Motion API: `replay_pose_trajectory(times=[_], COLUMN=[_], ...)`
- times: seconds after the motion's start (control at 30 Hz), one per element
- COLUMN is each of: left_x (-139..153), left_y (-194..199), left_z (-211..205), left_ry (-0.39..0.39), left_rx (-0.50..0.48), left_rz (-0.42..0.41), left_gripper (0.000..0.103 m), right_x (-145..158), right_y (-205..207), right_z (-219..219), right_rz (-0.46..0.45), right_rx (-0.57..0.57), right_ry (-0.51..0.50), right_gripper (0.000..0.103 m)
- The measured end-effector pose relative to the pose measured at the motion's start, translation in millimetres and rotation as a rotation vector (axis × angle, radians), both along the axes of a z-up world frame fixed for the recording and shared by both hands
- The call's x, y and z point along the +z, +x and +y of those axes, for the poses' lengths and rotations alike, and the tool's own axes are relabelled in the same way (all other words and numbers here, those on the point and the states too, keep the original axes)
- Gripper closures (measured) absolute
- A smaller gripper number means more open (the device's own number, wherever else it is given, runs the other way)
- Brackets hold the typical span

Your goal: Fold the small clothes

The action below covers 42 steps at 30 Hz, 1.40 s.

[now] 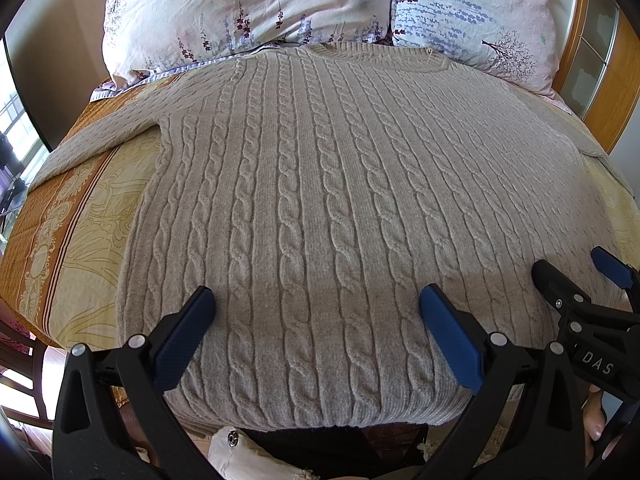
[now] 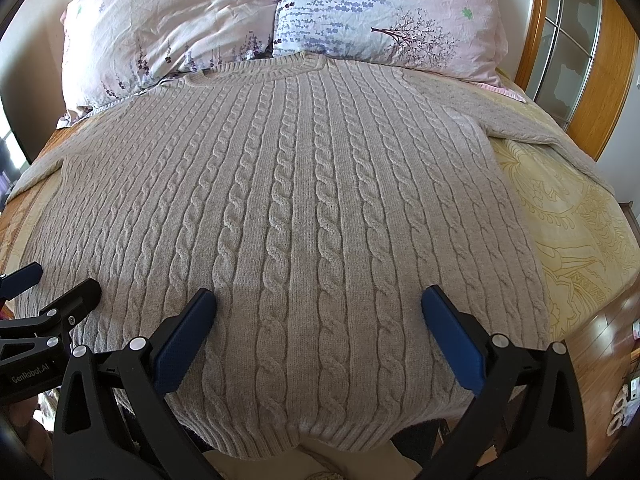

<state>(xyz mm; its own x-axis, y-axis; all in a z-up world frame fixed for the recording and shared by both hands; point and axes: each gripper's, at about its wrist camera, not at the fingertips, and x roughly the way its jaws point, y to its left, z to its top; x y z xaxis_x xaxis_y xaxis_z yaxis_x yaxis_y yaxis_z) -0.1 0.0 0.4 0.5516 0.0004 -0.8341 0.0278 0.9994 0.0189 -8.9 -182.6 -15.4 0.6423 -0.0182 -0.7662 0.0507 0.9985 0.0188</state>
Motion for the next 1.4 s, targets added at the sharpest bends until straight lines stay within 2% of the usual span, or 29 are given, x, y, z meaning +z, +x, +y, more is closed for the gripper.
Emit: replay_pose_trajectory(times=[0.33, 0.53, 0.73, 0.83, 0.9, 0.97, 1.07, 1.1, 1.17, 1.3, 1.37, 1.4], left_x=[-0.1, 1.1, 1.8, 1.2, 1.5, 2.4, 5.4, 7.6, 11.5, 21.0, 25.2, 27.4], left_y=[-0.1, 2.7, 5.4, 3.8, 4.2, 7.1, 13.6, 15.9, 20.6, 37.3, 44.4, 49.3], left_z=[0.0, -1.7, -0.2, -1.0, -1.8, -1.2, 3.2, 5.3, 9.0, 19.8, 21.4, 22.1], left_ry=[0.000, 0.003, 0.007, 0.014, 0.018, 0.011, -0.026, -0.050, -0.098, -0.206, -0.202, -0.187], left_rx=[0.001, 0.004, -0.002, -0.013, -0.030, -0.046, -0.066, -0.075, -0.095, -0.116, -0.107, -0.105], left_rz=[0.002, 0.021, 0.030, 0.011, 0.000, -0.008, -0.037, -0.059, -0.088, -0.140, -0.155, -0.166], left_gripper=[0.002, 0.002, 0.002, 0.002, 0.002, 0.002, 0.002, 0.002, 0.002, 0.002, 0.002, 0.002], right_x=[0.1, 1.0, -1.3, -0.2, 6.8, 18.9, 42.6, 45.2, 47.2, 22.6, 6.5, 1.3], right_y=[0.4, 3.5, 1.2, 3.9, 10.0, 18.1, 38.1, 42.9, 56.4, 71.9, 77.1, 79.2], right_z=[0.4, -1.6, -8.6, -12.9, -25.4, -50.3, -119.2, -137.3, -194.1, -283.0, -313.4, -321.0], right_rz=[-0.002, -0.011, -0.097, -0.108, -0.115, -0.147, -0.206, -0.211, -0.203, -0.157, -0.127, -0.117], right_rx=[0.003, 0.046, 0.157, 0.182, 0.170, 0.103, -0.077, -0.125, -0.282, -0.514, -0.598, -0.622], right_ry=[0.000, 0.001, 0.015, 0.032, 0.081, 0.139, 0.266, 0.295, 0.407, 0.682, 0.784, 0.800], right_gripper=[0.001, 0.001, 0.001, 0.001, 0.001, 0.001, 0.002, 0.005, 0.019, 0.031, 0.035, 0.035])
